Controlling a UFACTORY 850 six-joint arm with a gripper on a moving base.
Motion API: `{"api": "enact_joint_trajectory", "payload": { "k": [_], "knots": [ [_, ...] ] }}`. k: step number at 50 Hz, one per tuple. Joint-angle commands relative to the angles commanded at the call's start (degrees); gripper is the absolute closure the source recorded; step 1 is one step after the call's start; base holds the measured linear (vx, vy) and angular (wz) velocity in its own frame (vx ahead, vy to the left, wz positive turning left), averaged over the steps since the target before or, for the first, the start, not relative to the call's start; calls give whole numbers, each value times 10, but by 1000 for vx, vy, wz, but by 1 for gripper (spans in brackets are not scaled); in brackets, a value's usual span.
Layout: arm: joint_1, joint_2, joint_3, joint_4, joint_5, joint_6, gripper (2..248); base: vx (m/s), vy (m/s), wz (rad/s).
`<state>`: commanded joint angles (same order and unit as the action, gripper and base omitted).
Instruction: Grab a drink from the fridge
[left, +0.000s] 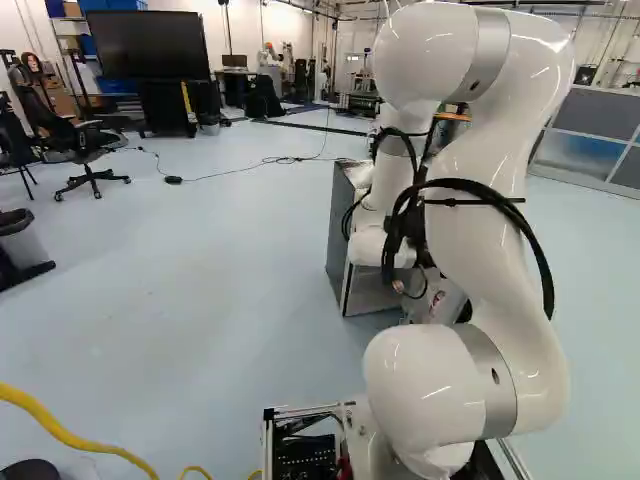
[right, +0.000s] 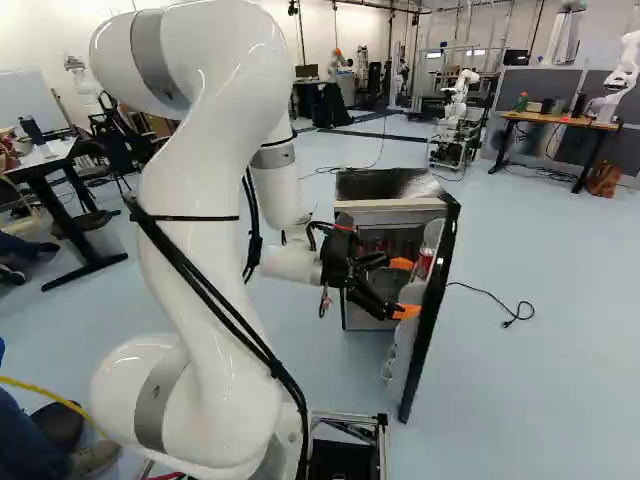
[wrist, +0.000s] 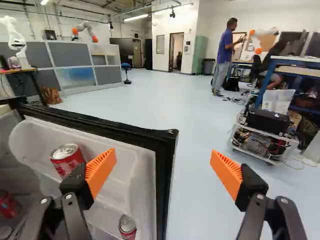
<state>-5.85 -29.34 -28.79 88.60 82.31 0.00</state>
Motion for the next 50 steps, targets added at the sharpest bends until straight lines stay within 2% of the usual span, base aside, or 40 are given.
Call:
{"api": "enact_joint_trajectory", "payload": {
  "k": [30,50],
  "knots": [
    [-11,-2,-5,1,0,0,3,0,0,0],
    [-34,-13,-32,1,0,0,3,0,0,0]
  ]
}}
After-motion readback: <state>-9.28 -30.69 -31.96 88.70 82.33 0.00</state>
